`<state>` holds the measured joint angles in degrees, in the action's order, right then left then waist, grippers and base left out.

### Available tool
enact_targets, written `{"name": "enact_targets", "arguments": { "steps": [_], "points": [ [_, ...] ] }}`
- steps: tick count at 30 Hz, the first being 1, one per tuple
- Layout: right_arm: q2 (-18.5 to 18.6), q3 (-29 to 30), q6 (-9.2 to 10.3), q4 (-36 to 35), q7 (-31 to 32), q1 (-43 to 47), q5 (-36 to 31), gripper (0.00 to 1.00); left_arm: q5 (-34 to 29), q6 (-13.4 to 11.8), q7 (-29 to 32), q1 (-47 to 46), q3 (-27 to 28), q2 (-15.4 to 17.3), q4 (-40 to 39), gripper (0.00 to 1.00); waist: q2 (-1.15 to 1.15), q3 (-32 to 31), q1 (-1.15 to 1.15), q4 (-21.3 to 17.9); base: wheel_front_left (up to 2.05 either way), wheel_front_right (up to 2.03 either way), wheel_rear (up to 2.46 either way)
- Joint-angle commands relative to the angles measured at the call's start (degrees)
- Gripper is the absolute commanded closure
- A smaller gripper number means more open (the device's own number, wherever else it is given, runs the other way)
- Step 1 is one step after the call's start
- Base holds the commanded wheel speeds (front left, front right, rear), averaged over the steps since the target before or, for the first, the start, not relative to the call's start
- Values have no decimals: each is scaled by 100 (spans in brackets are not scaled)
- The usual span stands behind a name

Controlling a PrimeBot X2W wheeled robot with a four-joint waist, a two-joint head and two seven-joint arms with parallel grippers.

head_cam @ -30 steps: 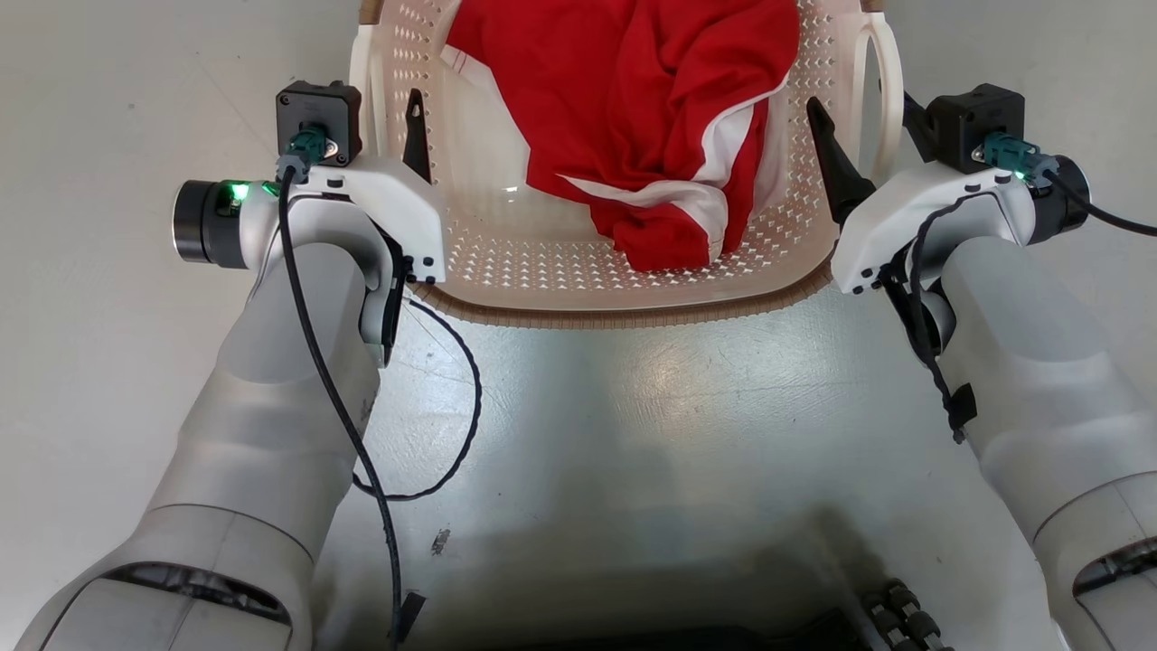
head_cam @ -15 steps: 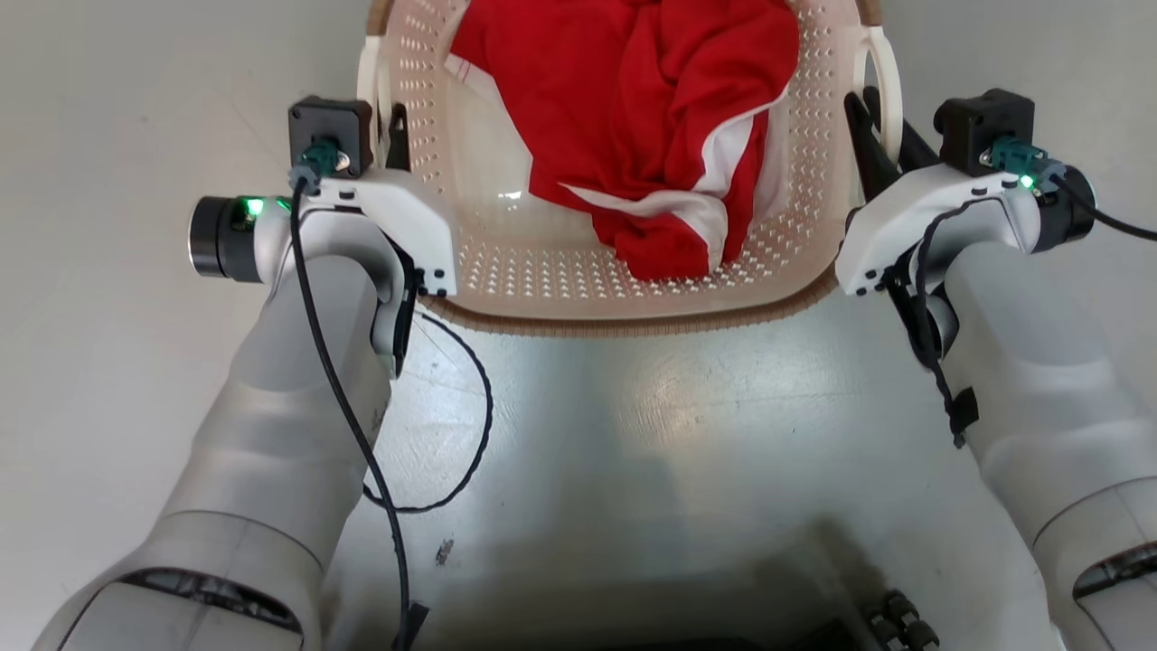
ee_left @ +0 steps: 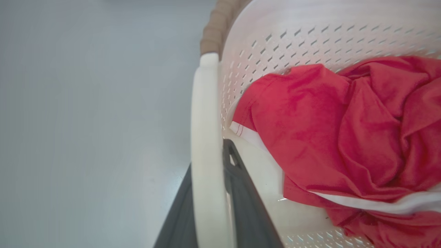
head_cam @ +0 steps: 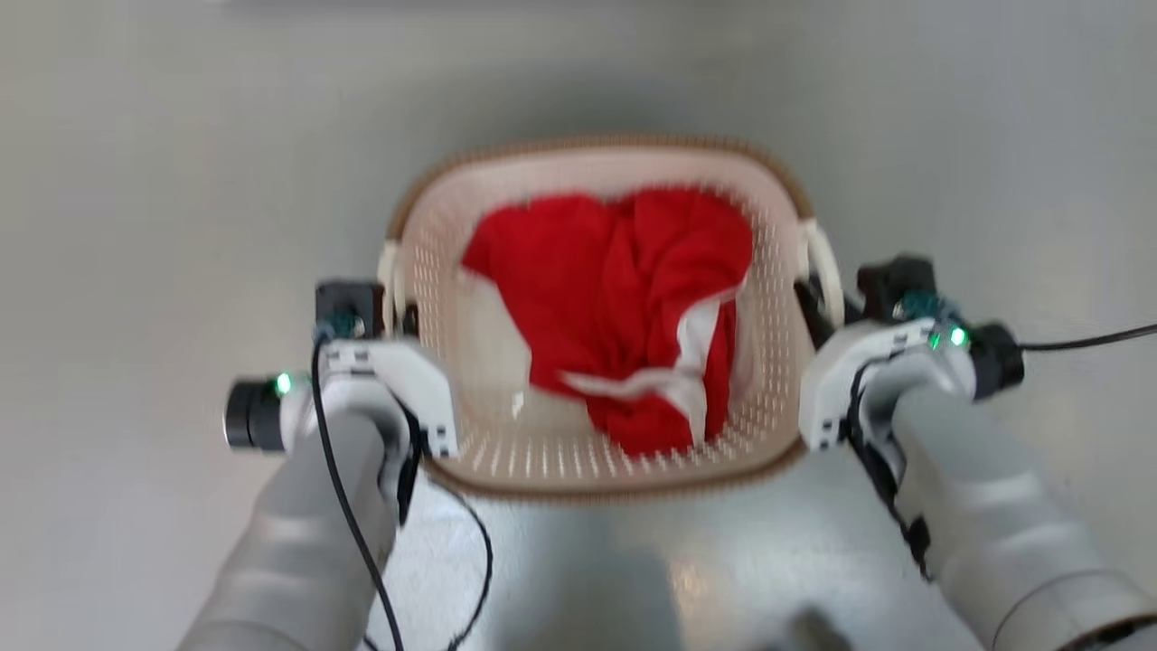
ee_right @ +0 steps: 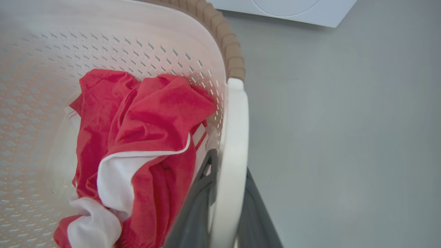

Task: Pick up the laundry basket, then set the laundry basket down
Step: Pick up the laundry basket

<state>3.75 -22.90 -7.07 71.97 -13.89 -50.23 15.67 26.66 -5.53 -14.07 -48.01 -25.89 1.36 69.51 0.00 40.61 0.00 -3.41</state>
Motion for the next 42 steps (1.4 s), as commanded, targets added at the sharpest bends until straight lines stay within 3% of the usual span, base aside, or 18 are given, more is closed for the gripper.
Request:
{"name": "enact_targets", "arguments": {
  "steps": [1, 11, 22, 28, 42],
  "points": [
    [-76, -161, -42, 9, 34, 329, 14, 100, 56, -38, -5, 220, 36, 152, -21, 100, 0, -552, 0, -66, 0, 0, 0],
    [-86, -1365, -42, -467, 885, 1279, 1077, 100, 1041, -152, 398, 1276, -749, 152, -251, 100, 0, -2144, 0, -88, 0, 0, 0],
    [-87, -2227, -42, -540, 1631, 2081, 1834, 100, 1771, -154, 705, 2239, -1494, 152, -277, 100, 0, -3388, 0, -187, 0, 0, 0],
    [-87, -2586, -42, -660, 1930, 2398, 2225, 100, 2027, -158, 812, 2543, -1920, 152, -284, 100, 0, -3878, 0, -206, 0, 0, 0],
    [-87, -2952, -42, -605, 2078, 2390, 2658, 100, 2373, -80, 958, 2585, -2503, 152, -300, 100, 0, -4164, 0, -177, 0, 0, 0]
  ]
}}
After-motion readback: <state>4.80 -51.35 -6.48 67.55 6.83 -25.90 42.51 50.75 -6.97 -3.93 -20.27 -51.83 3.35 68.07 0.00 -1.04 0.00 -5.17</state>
